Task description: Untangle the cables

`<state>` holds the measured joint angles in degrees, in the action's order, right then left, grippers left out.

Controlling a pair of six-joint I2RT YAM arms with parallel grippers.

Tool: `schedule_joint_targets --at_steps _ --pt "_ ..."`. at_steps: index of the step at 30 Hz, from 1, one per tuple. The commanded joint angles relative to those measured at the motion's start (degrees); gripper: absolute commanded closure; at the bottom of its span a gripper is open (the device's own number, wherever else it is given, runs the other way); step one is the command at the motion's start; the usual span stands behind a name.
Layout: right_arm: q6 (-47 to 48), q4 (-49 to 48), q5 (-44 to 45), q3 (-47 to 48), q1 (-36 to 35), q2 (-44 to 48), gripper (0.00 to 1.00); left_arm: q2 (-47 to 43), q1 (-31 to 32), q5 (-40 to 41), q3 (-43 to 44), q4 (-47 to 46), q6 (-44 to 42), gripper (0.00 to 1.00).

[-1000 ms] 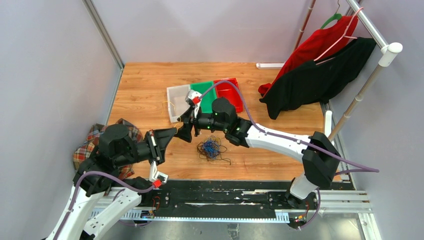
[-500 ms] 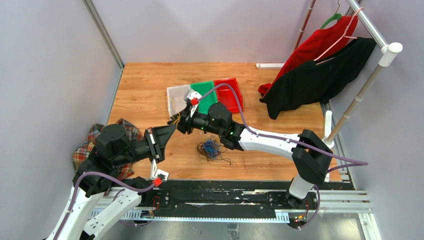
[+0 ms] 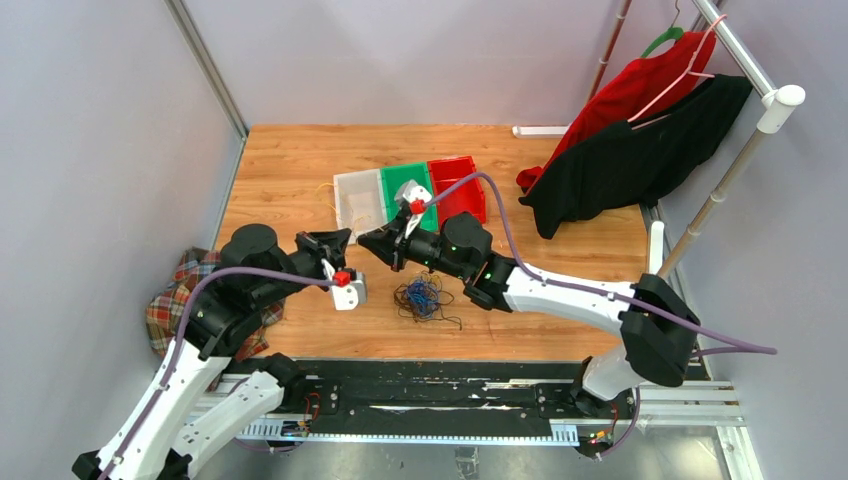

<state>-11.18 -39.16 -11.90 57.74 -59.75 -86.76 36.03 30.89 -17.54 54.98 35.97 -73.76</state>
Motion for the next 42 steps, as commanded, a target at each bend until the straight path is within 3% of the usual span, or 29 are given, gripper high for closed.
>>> schedule_joint_targets --at_steps 1,6,11,17,28,31,33,37,39,42 --pt "-1.3 -1.9 0.8 -1.9 0.4 3.4 0.99 -0.3 0.2 -1.4 2.8 -1.1 19.4 0.92" --pt "0.0 -0.9 2.4 -3.0 0.6 6.8 1.00 4.0 -0.1 -3.2 6.6 4.6 29.7 0.85" --pt "-1.5 -2.9 2.3 -4.4 0.8 10.2 1.00 5.7 -1.4 -13.6 8.0 6.7 44.6 0.84" --pt "-5.2 -6.9 1.4 -6.0 0.8 12.3 0.99 4.5 -1.5 -18.4 5.4 -0.6 56.2 0.81" --pt "-15.7 -15.0 1.5 -1.6 0.8 6.3 0.99 3.9 -1.5 -16.7 -0.7 -12.1 64.7 0.78" --pt "-14.4 -13.2 3.9 0.8 0.8 4.0 0.99 4.0 -1.5 -15.9 -0.3 -12.2 65.9 0.66" --pt "-11.9 -9.9 6.7 2.0 1.3 3.2 0.99 3.4 -1.5 -16.1 1.2 -10.6 66.4 0.51" --pt "-4.2 -3.2 8.8 3.4 4.4 2.7 0.99 1.9 -1.5 -13.2 7.0 -2.5 62.9 0.11" --pt "0.3 1.3 9.2 4.8 5.8 1.9 0.99 1.5 -1.5 -8.3 10.6 3.0 60.7 0.02" --pt "7.2 7.8 9.3 7.8 7.2 -0.5 0.99 2.6 -1.5 3.3 16.0 10.7 58.2 0.02"
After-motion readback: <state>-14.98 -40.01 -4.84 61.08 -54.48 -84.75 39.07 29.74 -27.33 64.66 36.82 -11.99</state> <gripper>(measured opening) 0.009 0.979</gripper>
